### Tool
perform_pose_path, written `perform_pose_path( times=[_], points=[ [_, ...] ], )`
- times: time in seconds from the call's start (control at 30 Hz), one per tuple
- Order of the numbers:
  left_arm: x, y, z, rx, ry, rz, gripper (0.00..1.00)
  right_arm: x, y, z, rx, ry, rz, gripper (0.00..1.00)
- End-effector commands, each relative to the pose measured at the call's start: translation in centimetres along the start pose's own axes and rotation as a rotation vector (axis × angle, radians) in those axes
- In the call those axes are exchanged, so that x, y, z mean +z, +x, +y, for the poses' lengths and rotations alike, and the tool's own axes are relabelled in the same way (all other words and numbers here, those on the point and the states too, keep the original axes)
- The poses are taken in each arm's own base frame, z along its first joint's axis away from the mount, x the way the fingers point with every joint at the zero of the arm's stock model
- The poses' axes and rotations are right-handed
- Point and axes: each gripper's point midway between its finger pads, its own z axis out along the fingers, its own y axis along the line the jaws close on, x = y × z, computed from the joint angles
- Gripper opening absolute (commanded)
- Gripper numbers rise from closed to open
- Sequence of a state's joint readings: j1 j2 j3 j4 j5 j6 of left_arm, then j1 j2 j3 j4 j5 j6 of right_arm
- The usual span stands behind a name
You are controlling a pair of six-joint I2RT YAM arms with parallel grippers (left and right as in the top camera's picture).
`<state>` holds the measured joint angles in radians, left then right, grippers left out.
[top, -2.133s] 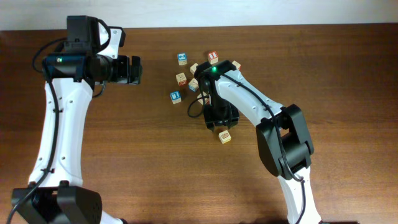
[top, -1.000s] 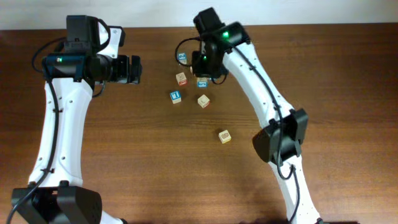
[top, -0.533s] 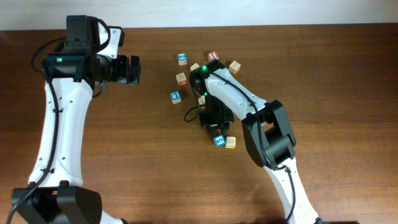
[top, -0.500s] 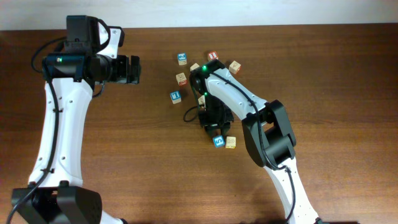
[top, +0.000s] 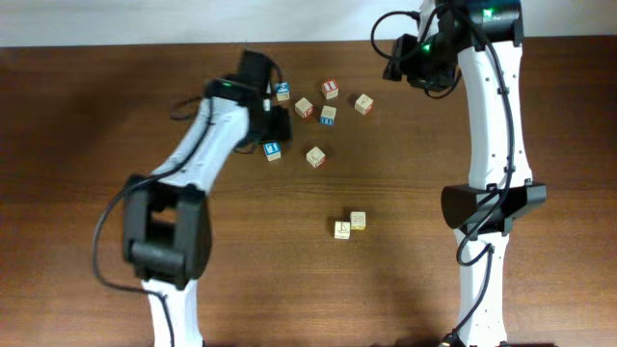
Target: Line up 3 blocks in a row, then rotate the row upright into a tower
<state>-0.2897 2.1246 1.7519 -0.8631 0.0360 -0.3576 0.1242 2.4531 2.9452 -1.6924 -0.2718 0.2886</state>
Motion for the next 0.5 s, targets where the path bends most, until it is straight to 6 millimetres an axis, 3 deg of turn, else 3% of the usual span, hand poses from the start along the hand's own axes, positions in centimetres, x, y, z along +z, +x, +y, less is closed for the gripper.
perform_pose_path(
  times=[0.0, 0.03, 0.07, 0.1, 0.27, 0.33, 0.37, 0.47],
  points=[
    [2.6, 0.2, 0.2, -0.094, -0.123, -0.028, 0.72, -0.3, 0.1, 0.1, 0.003, -0.001, 0.0, 0.58],
    [3.0, 0.6, -0.1, -0.091, -0.129, -0.02, 0.69, -0.2, 0.1, 0.1, 0.003, -0.002, 0.0, 0.58],
    [2.9, 0.9, 0.0, -0.107, -0.16, -0.024, 0.57, -0.2, 0.1, 0.1, 0.002, -0.002, 0.0, 0.58],
    [3.0, 1.0, 0.5, -0.119, -0.206, -0.036, 0.52, -0.2, 0.1, 0.1, 0.002, -0.002, 0.0, 0.58],
    [4.4, 2.5, 0.8, -0.145, -0.226, 0.024, 0.43, -0.2, 0.0, -0.2, -0.005, 0.013, -0.004, 0.58],
    [4.9, 2.8, 0.8, -0.144, -0.226, 0.038, 0.29, -0.3, 0.0, -0.3, -0.005, 0.02, -0.006, 0.59],
    [4.7, 2.8, 0.8, -0.143, -0.228, 0.04, 0.25, -0.3, 0.0, -0.3, -0.005, 0.02, -0.006, 0.59],
    [2.8, 2.8, 0.9, -0.084, -0.248, 0.08, 0.23, -0.3, -0.1, -0.5, -0.005, 0.033, -0.01, 0.59]
  ],
)
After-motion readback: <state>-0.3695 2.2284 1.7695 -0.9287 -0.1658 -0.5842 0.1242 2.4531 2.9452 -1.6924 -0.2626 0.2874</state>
